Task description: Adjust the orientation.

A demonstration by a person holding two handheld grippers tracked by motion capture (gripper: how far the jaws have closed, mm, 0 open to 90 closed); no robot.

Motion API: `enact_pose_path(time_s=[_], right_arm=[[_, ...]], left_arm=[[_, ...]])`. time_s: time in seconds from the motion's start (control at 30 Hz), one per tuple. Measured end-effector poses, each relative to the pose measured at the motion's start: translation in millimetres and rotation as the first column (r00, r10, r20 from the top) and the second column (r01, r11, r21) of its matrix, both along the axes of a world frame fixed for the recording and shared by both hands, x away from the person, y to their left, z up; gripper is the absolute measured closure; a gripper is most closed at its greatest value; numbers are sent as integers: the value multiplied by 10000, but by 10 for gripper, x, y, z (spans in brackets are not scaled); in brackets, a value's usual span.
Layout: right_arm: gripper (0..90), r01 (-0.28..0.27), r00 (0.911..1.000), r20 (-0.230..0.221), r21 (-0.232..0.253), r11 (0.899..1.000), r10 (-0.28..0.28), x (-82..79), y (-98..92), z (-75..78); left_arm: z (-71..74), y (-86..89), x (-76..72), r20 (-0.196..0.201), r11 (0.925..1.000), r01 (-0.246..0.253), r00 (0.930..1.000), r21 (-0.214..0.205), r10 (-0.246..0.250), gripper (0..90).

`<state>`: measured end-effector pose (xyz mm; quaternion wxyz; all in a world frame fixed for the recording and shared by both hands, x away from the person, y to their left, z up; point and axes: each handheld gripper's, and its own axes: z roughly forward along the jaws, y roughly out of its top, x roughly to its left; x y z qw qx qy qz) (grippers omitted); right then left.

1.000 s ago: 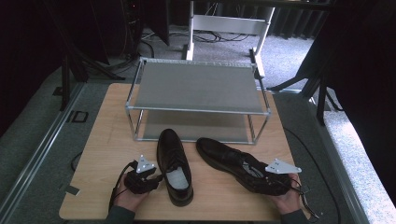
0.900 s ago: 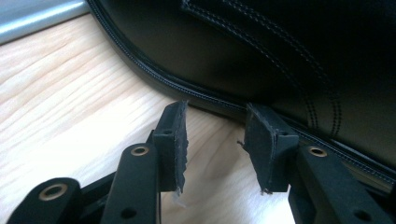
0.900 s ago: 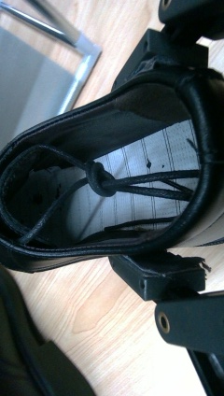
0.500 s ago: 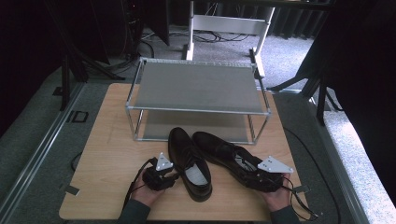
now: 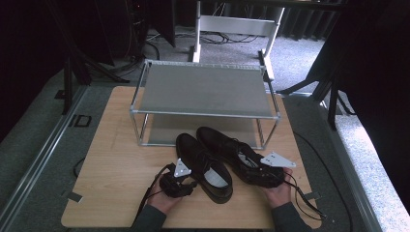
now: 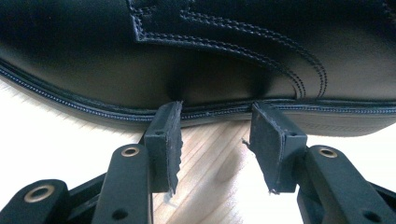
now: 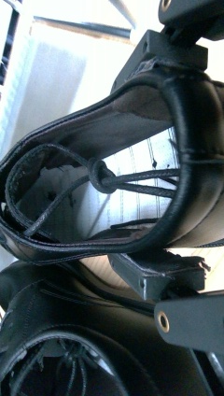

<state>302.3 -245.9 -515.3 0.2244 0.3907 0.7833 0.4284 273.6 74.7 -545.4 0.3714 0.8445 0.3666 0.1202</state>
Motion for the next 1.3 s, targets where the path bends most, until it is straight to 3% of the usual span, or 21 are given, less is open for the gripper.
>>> enact_pose_path(time_s=[0.23, 0.33, 0.57, 0.77, 0.87, 0.93, 1.1, 1.3], right_arm=[[187, -402, 9969, -697, -490, 9980, 367, -31, 34, -5], [179, -536, 9955, -804, -319, 9981, 509, -66, -25, 23], [298, -928, 9904, -1030, -60, 9957, 917, -216, -248, 56], [306, -846, 9920, -951, -168, 9963, 827, -184, -165, 66], [307, -1046, 9899, -955, 96, 9945, 1050, -176, -119, 81], [304, -865, 9926, -860, -120, 9962, 852, -162, -84, 100], [305, -750, 9918, -1031, 82, 9972, 754, -103, -62, 105], [303, -859, 9890, -1213, -71, 9963, 844, -52, -16, 119]], left_arm=[[9, -11, 3, -61, 10000, 0, 10000, 7, 0, 535], [9, -11, 6, -86, 10000, 10, 10000, -11, -10, 533], [11, -27, 9, -118, 10000, 14, 9999, -10, -15, 528], [13, -99, 13, -179, 9999, 148, 9997, -77, -150, 525], [16, -167, 12, -146, 9997, 259, 9996, 20, -258, 522], [15, -172, 9, -159, 9994, 334, 9993, 1, -334, 523], [11, -174, 12, -185, 9995, 309, 9993, -86, -310, 524], [10, -171, 9, -185, 9994, 316, 9993, -111, -318, 523]])
